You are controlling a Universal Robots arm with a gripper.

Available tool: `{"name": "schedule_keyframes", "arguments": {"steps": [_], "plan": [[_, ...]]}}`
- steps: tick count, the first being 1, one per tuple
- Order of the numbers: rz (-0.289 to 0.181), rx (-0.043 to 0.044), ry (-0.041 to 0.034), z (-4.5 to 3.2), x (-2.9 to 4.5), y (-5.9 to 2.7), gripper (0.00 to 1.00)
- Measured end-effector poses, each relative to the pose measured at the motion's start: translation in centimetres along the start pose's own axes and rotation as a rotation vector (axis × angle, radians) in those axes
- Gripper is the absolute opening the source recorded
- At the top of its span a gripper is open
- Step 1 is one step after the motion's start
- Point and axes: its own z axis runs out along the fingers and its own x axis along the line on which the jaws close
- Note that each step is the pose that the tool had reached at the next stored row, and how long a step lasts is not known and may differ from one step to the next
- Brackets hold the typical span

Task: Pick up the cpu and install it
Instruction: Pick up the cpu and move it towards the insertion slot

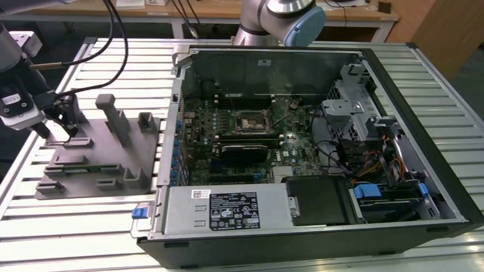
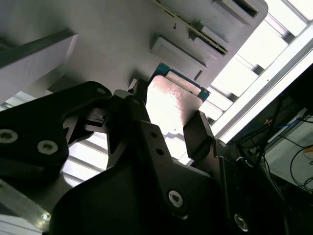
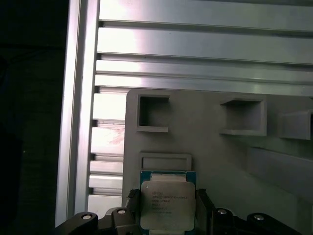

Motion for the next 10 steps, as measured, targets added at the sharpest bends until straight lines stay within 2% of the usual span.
{"name": "schedule_keyframes", "arguments": {"steps": [10], "plan": [[0.000,-0.0002,-0.0001,-1.29,-0.02,0.05,0.54]]}}
